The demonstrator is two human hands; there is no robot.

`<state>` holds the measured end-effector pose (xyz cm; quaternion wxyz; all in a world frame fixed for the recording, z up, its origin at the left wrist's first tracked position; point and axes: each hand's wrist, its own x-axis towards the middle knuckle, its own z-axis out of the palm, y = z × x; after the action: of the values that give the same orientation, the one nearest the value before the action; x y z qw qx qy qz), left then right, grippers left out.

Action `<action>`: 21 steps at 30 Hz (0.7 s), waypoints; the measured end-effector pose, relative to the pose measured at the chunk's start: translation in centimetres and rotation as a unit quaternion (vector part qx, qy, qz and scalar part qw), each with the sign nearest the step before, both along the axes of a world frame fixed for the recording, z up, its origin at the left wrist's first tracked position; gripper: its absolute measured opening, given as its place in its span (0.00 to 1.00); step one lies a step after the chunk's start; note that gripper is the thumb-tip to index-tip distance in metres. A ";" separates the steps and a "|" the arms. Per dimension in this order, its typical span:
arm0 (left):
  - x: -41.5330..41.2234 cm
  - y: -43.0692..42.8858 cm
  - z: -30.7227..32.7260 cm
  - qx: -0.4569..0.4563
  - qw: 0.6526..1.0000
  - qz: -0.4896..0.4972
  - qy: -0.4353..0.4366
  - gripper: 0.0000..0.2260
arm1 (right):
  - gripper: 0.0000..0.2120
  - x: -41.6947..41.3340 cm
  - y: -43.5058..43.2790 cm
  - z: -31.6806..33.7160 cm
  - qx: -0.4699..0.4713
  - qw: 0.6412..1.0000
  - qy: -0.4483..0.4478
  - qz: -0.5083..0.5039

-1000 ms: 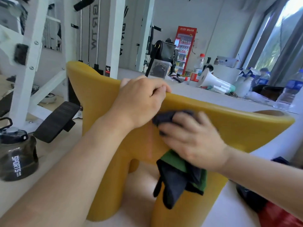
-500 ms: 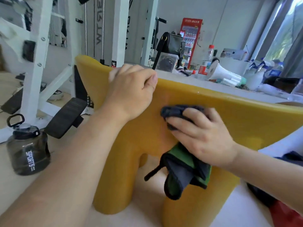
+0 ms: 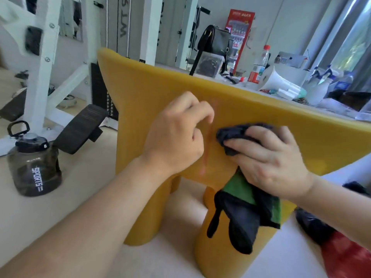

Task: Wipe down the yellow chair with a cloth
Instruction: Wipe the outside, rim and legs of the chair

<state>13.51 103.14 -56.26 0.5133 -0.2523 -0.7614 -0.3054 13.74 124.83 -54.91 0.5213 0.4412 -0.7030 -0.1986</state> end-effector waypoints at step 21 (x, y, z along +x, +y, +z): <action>-1.1 1.8 -11.1 0.038 0.661 -0.265 -0.701 0.28 | 0.16 -0.2 2.3 -8.5 0.096 0.973 -0.141 -0.153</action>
<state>12.37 104.96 -67.37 -0.2656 -0.1346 -0.7849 -0.5434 13.50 127.11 -63.38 0.3354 0.4002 -0.8063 -0.2779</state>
